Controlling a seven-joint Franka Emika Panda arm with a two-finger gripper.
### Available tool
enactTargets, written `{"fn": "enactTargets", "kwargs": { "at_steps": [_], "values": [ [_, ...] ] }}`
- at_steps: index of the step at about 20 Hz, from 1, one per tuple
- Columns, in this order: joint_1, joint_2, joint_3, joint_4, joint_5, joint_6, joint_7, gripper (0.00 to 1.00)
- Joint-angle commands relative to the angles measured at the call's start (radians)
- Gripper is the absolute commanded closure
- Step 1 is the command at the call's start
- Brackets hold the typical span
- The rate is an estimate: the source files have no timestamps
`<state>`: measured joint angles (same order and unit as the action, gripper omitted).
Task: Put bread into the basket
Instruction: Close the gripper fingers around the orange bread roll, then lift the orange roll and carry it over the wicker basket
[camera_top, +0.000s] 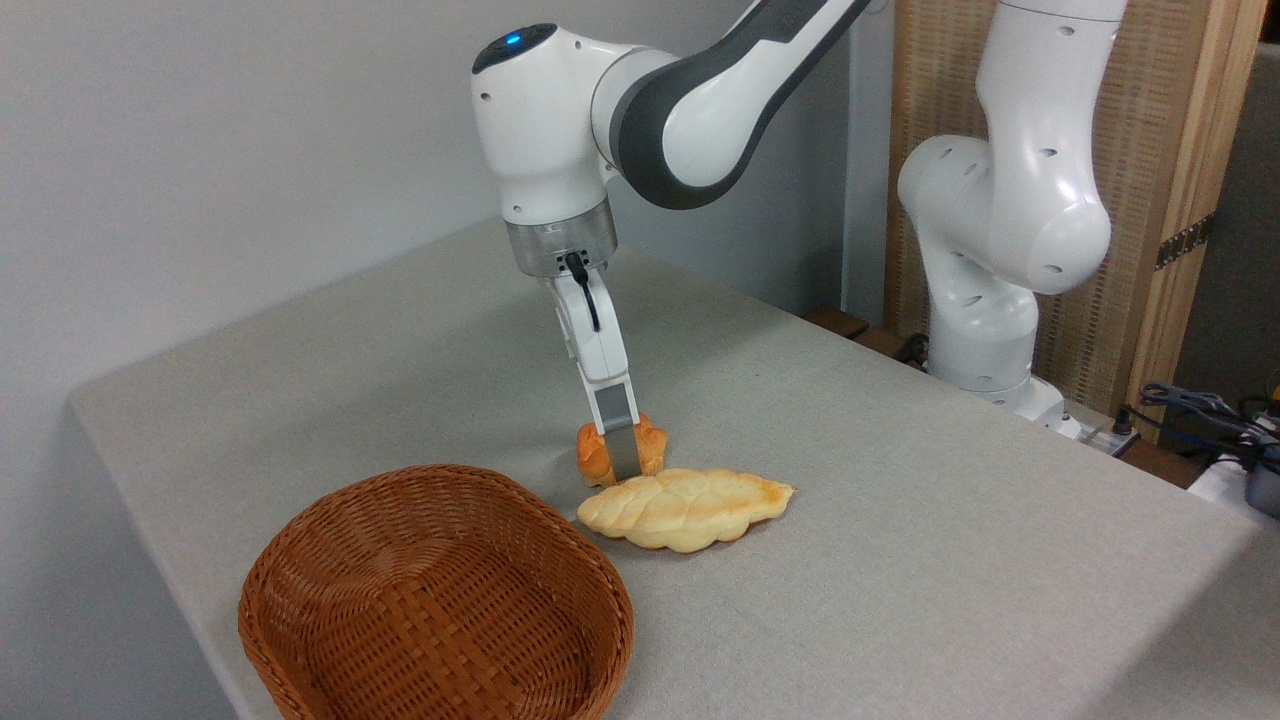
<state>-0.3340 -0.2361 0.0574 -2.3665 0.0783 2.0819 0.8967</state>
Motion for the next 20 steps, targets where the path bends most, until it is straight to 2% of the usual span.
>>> {"fn": "enactTargets", "kwargs": {
  "at_steps": [1, 12, 17, 20],
  "values": [
    [-0.013, -0.002, 0.007, -0.014, 0.014, 0.018, 0.002, 0.61],
    [-0.013, -0.009, 0.004, 0.019, 0.001, 0.006, -0.007, 0.63],
    [-0.025, 0.012, 0.008, 0.191, 0.004, -0.209, -0.044, 0.62],
    [-0.023, 0.046, 0.044, 0.307, 0.001, -0.230, -0.050, 0.56]
  ]
}}
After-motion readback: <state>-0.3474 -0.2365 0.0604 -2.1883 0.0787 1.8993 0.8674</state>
